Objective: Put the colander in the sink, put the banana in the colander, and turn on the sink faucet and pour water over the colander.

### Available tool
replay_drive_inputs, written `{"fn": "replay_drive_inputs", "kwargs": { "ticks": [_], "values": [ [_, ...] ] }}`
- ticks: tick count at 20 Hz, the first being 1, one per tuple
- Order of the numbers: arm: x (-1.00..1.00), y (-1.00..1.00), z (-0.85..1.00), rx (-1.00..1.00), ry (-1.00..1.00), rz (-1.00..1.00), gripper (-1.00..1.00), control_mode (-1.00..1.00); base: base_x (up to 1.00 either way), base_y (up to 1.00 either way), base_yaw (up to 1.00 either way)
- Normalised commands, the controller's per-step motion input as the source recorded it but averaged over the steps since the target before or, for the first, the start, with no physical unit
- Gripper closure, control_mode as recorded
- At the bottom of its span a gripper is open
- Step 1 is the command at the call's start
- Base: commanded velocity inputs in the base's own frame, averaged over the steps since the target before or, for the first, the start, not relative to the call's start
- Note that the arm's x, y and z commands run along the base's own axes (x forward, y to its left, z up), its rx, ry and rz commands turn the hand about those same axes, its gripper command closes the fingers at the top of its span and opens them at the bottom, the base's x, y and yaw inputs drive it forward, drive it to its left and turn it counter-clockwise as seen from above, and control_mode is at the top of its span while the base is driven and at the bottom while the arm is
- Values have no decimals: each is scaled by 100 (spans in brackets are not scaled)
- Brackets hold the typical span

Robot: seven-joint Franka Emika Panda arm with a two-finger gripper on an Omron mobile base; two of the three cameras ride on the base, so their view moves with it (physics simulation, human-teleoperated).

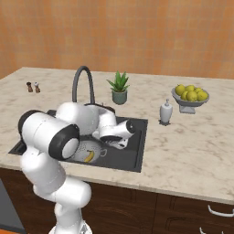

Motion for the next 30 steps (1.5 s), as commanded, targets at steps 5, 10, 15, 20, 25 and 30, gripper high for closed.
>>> {"fn": "replay_drive_inputs", "kwargs": {
  "ticks": [5,10,15,20,25,30],
  "values": [
    [-29,-32,100,8,-15,3,-100,-100,0,0,0],
    [0,-1,76,16,-21,14,-100,-100,0,0,0],
    [7,0,43,15,-24,13,-100,-100,0,0,0],
    [30,0,33,9,-14,10,-100,-100,0,0,0],
    [35,5,26,4,-6,7,-100,-100,0,0,0],
    [25,27,5,0,-1,1,-100,-100,0,0,0]
  ]
}}
